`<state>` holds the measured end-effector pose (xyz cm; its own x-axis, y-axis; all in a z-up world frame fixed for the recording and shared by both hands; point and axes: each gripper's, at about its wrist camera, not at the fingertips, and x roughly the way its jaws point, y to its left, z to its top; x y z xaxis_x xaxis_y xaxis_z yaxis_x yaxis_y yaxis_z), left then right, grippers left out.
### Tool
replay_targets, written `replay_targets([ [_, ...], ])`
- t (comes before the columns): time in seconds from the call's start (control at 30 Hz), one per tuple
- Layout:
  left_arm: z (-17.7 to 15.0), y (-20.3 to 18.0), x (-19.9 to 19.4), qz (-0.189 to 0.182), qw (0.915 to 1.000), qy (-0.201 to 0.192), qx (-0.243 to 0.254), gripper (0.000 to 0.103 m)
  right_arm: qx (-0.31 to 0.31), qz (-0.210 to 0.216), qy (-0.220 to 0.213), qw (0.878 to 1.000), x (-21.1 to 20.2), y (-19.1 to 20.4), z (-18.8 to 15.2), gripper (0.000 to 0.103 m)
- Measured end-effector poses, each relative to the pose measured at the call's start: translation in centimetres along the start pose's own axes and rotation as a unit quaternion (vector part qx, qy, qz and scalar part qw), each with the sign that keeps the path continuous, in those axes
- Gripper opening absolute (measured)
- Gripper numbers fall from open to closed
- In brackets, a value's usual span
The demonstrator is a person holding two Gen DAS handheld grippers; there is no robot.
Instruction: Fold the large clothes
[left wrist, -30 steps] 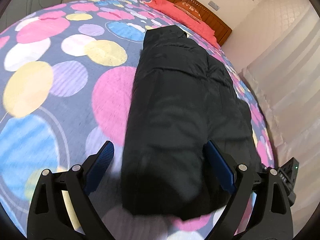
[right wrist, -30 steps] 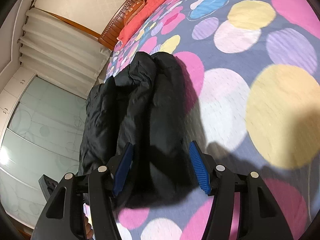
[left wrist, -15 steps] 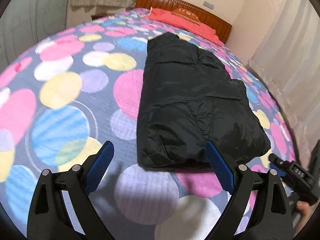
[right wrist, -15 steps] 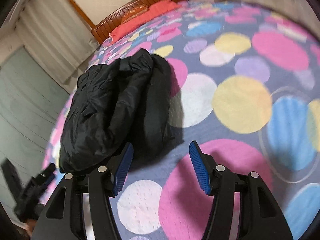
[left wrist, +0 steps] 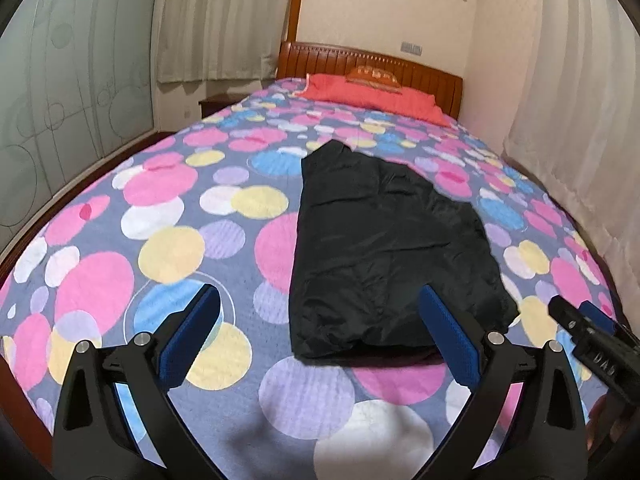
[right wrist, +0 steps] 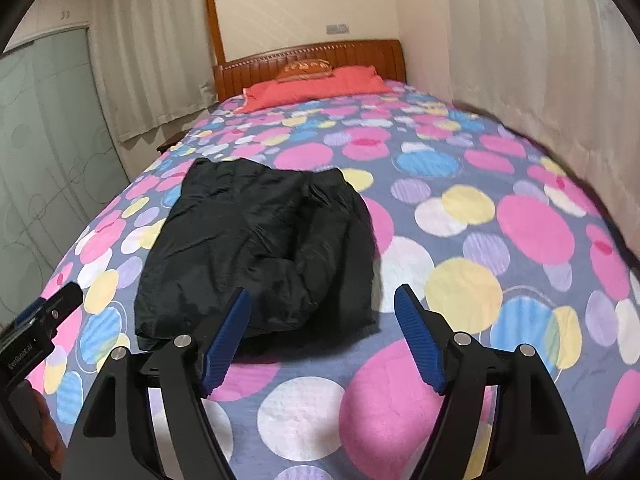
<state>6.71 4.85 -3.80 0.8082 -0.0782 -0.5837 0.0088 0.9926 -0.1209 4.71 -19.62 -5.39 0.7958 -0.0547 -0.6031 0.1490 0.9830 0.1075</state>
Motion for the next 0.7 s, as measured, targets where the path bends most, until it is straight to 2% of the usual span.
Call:
replay_targets([
  [0.23,0.2,-1.3,-0.9,0.000,0.9998,-0.011,0.014,0.101,-0.024,-0.008,-0.021,0.999,-1.1,1.5,0.1,0.077],
  [0.7,0.0,-1.8,-1.3,-0.002,0.9997,-0.013,0.020,0.101,-0.026,-0.009,-0.022,0.999,-1.2,1.7,0.1,0.078],
])
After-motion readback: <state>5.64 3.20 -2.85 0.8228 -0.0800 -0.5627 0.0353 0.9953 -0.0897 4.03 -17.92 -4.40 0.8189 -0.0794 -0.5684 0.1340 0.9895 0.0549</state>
